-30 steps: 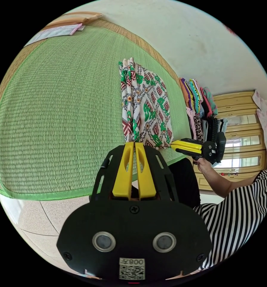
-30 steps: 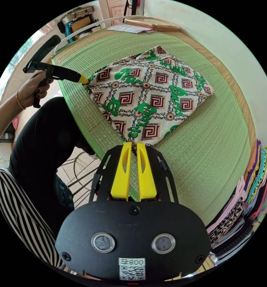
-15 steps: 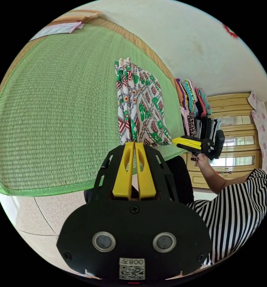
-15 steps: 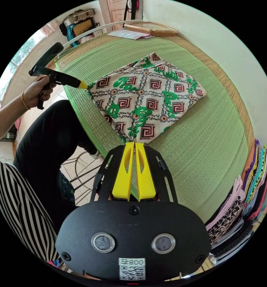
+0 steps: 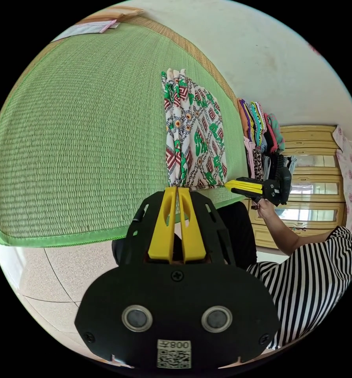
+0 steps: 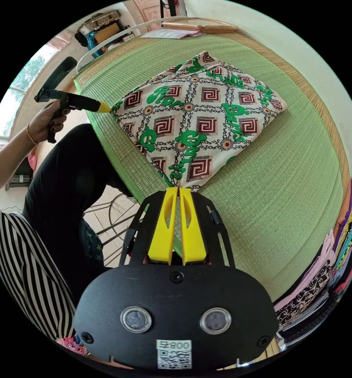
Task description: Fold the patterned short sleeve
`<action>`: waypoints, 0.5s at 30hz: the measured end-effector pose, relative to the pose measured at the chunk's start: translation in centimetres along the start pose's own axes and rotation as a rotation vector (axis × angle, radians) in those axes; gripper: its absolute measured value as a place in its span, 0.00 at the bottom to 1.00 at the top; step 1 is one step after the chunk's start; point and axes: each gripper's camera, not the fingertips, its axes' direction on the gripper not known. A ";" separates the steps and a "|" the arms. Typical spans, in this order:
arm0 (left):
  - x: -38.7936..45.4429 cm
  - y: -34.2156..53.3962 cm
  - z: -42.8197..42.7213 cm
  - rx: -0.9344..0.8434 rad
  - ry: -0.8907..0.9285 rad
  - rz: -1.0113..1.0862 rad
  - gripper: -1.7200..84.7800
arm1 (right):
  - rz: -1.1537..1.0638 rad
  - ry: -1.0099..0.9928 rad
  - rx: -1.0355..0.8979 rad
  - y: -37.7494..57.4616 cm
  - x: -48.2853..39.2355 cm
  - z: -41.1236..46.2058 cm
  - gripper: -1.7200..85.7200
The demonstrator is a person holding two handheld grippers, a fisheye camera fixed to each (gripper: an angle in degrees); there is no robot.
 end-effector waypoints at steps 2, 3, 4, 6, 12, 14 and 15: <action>0.4 0.9 0.4 0.019 0.014 -0.004 0.04 | 0.019 -0.019 0.008 0.7 1.1 0.1 0.04; 0.5 1.1 0.4 0.025 0.020 -0.006 0.04 | 0.030 -0.030 0.013 0.9 1.4 0.1 0.04; 0.8 1.5 0.6 0.039 0.035 0.001 0.04 | 0.057 -0.061 0.022 1.3 2.2 0.0 0.05; 1.7 2.1 0.9 0.062 0.049 0.029 0.05 | 0.104 -0.125 0.037 2.3 3.7 0.1 0.05; 7.5 1.8 5.5 0.002 0.068 0.228 0.08 | 0.297 -0.374 0.108 6.9 9.6 1.4 0.06; 10.6 1.0 8.8 -0.048 0.064 0.333 0.09 | 0.368 -0.467 0.144 8.8 11.8 2.0 0.07; 11.4 0.8 9.6 -0.062 0.051 0.361 0.09 | 0.384 -0.489 0.154 9.3 12.3 2.1 0.08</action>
